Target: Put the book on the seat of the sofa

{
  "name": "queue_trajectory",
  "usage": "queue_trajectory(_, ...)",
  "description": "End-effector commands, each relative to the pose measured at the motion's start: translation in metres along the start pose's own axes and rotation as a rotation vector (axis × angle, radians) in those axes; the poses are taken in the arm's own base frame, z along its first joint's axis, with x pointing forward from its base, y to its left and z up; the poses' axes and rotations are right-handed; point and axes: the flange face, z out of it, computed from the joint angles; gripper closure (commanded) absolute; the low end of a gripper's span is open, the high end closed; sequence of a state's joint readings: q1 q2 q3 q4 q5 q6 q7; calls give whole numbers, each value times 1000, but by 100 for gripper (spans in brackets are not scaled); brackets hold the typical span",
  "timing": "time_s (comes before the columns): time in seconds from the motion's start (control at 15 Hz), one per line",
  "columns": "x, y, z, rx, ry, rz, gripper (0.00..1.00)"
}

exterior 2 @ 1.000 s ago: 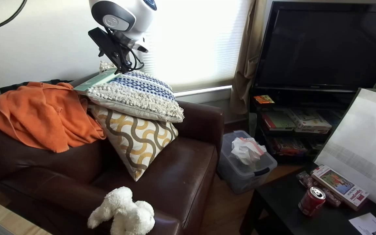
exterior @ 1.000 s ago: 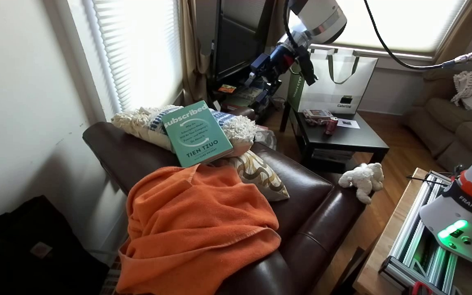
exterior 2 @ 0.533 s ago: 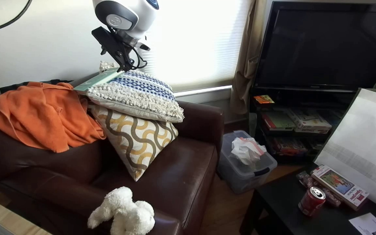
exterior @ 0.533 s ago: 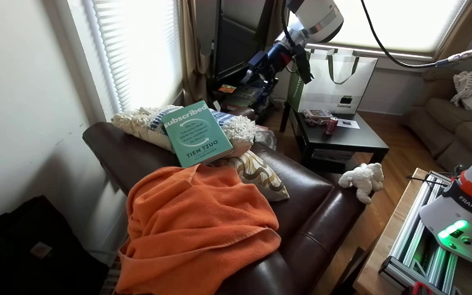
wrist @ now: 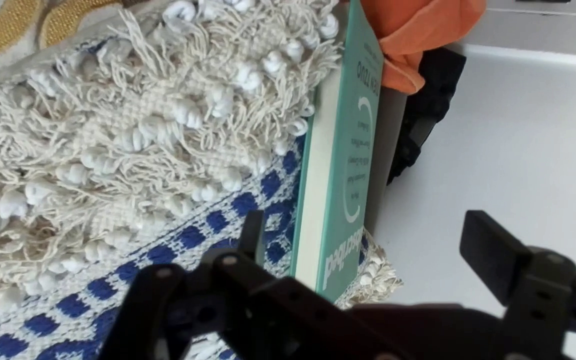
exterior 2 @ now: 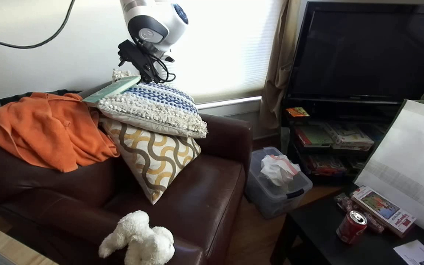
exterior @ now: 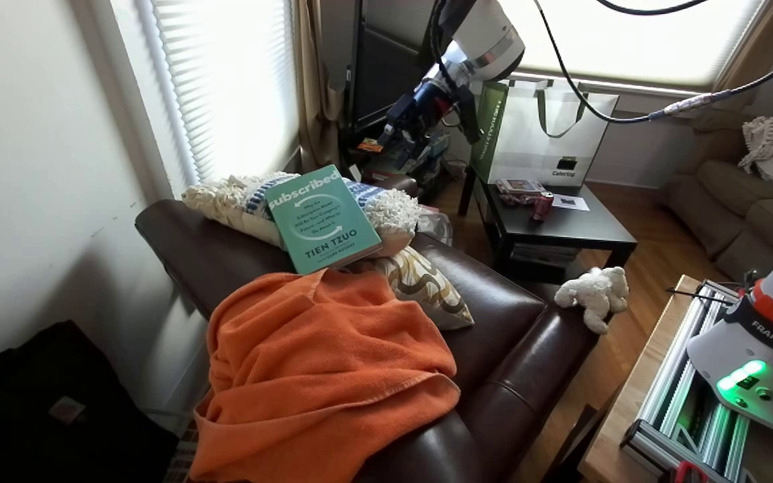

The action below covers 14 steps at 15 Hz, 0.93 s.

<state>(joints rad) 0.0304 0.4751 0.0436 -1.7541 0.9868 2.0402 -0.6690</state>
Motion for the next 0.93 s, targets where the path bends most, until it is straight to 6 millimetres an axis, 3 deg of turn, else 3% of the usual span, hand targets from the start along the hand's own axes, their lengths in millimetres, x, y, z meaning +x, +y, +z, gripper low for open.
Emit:
queue_trajectory(0.0, 27, 13, 31, 12, -69, -39, 0)
queue_trajectory(0.4, 48, 25, 71, 90, -154, -82, 0)
queue_trajectory(0.87, 66, 28, 98, 120, -150, -113, 0)
